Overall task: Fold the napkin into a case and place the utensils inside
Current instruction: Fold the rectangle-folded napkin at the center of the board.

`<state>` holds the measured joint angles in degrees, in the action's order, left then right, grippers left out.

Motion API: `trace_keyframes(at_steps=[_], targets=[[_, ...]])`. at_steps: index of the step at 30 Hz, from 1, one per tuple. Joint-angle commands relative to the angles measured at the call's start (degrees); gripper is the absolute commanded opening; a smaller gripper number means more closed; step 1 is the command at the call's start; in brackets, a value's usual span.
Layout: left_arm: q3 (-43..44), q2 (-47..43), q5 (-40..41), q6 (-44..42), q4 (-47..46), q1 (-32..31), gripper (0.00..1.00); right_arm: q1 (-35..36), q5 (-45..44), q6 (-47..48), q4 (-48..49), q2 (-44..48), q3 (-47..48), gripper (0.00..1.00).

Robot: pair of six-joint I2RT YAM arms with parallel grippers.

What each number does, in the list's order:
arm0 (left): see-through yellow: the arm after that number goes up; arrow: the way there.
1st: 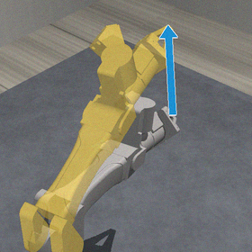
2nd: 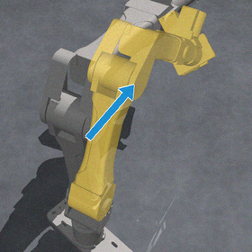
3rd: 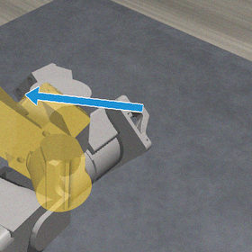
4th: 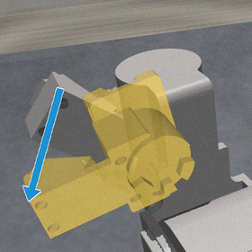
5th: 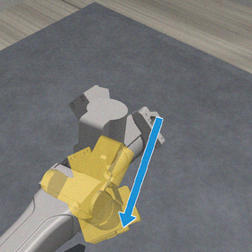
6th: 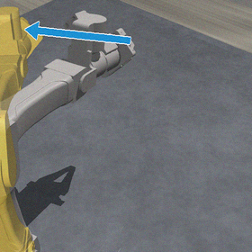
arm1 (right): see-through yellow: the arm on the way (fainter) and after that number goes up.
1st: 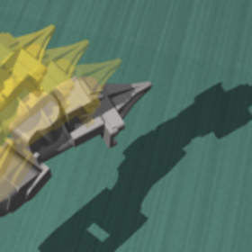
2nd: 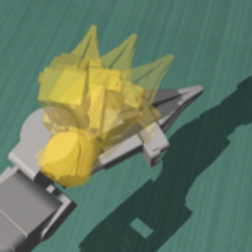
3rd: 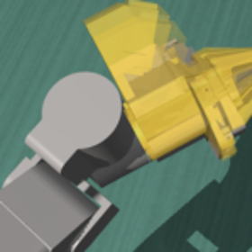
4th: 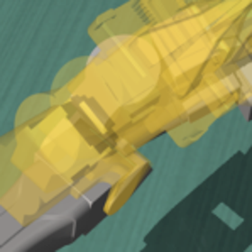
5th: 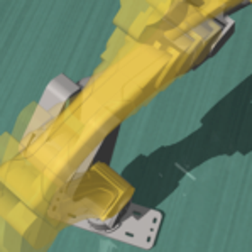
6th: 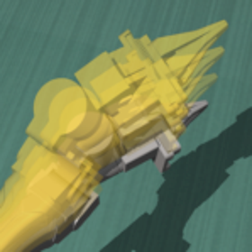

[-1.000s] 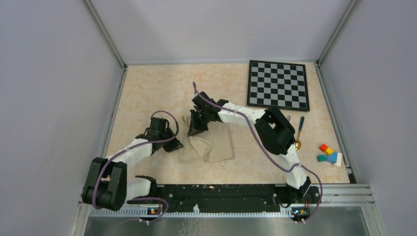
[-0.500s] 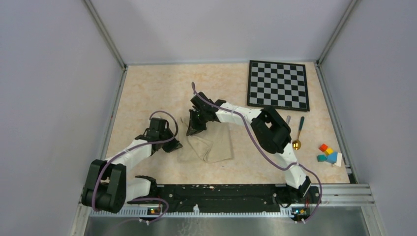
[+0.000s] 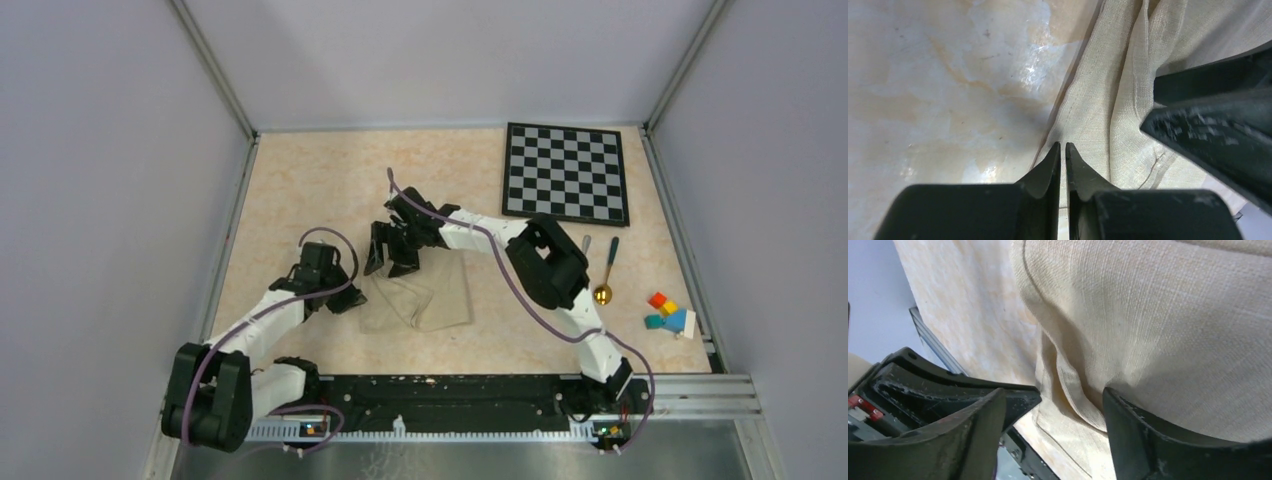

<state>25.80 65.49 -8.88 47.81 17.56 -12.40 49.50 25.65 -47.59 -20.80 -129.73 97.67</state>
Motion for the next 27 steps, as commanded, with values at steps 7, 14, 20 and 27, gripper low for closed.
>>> trace_keyframes(at_steps=[7, 14, 20, 27], targets=[[4.60, -9.94, 0.93, -0.91, 9.08, 0.27, 0.26, -7.33, 9.21, 14.43, 7.40, 21.63, -17.80, 0.79], [5.72, -11.09, -5.75, -1.25, 8.18, 0.27, 0.39, -9.52, 14.01, 11.62, 22.76, 30.29, -39.29, 0.75], [5.38, -12.60, -5.45, -2.26, 9.84, 0.27, 0.50, -8.76, 10.27, -0.87, 39.68, 32.53, -51.85, 0.64], [5.90, -17.46, -6.02, -1.86, 11.08, 0.28, 0.53, -5.73, 7.59, -4.36, 45.50, 29.79, -53.90, 0.63]])
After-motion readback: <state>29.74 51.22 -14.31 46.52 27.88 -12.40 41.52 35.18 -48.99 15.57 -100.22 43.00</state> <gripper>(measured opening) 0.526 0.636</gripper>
